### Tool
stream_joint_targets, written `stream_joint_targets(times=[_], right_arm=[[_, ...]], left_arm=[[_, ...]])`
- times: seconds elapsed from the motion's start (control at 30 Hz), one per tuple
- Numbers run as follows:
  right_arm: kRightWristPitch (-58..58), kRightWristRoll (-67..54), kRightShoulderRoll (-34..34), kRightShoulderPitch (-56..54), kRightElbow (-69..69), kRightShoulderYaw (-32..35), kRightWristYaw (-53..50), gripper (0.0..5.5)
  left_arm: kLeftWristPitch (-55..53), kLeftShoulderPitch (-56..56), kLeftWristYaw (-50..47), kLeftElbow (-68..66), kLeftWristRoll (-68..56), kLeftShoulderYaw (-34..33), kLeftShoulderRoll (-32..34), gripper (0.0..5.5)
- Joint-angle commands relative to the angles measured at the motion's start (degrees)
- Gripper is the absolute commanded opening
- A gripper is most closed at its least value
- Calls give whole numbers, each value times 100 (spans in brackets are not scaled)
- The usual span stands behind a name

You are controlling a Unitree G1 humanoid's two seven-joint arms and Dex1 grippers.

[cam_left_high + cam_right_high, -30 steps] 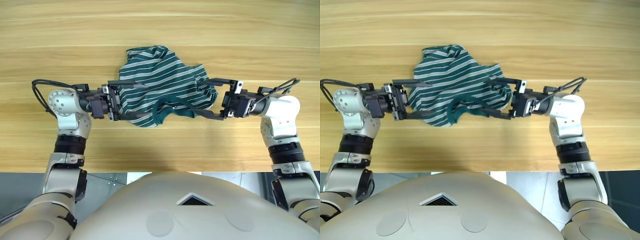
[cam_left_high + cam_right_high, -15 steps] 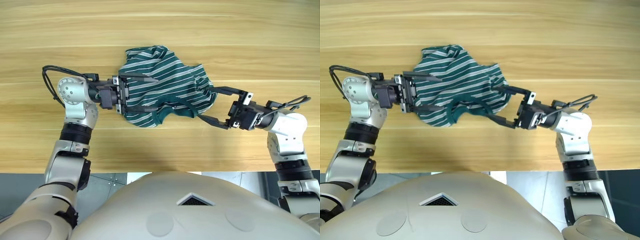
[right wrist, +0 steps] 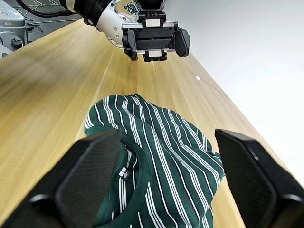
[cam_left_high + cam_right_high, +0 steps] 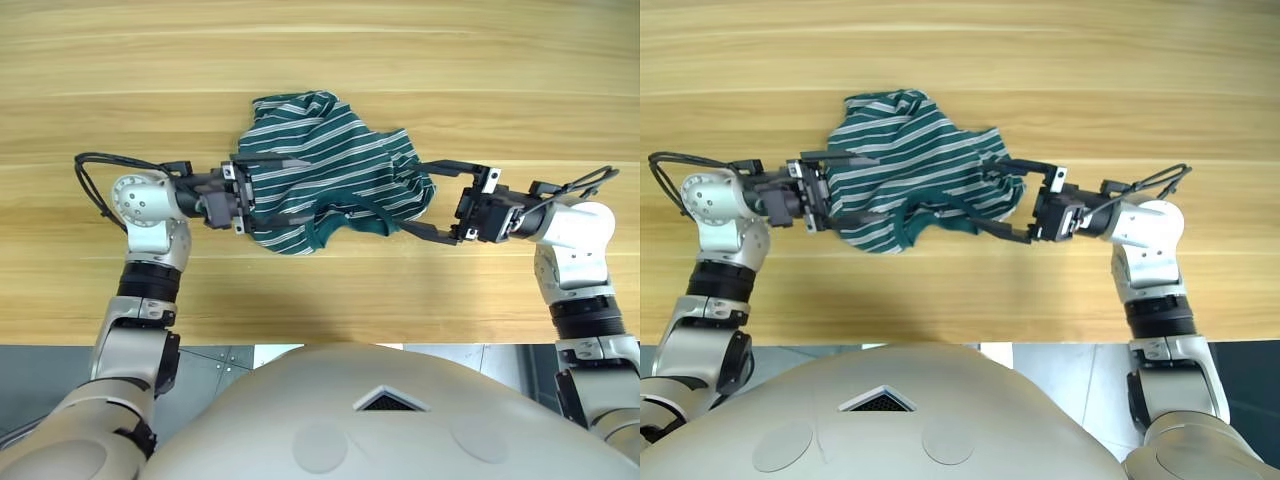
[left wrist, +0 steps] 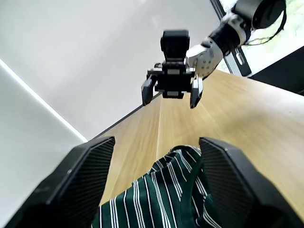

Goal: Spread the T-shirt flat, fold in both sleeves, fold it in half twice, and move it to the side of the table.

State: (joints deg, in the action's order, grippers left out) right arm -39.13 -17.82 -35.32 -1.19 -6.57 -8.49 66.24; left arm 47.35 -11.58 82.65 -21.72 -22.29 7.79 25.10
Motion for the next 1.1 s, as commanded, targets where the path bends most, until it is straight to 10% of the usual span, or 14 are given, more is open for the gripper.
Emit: stream_joint_targets(times=[0.03, 0.4, 0.83, 1.1], right_arm=[[-13, 120, -77, -109, 26, 13, -18, 366], [324, 2621, -554, -413, -880, -476, -647, 366], [614, 3668, -951, -773, -1468, -904, -1306, 366], [623, 3723, -978, -876, -1504, -1083, -1485, 366]], left_arm=[[215, -180, -395, -58, 463, -51, 132, 330], [752, -2, -1800, -547, 3078, 421, 908, 330], [-889, 670, -373, 943, 253, 1325, 1307, 330], [-372, -106, -1826, -854, 3213, 1628, 1206, 330]])
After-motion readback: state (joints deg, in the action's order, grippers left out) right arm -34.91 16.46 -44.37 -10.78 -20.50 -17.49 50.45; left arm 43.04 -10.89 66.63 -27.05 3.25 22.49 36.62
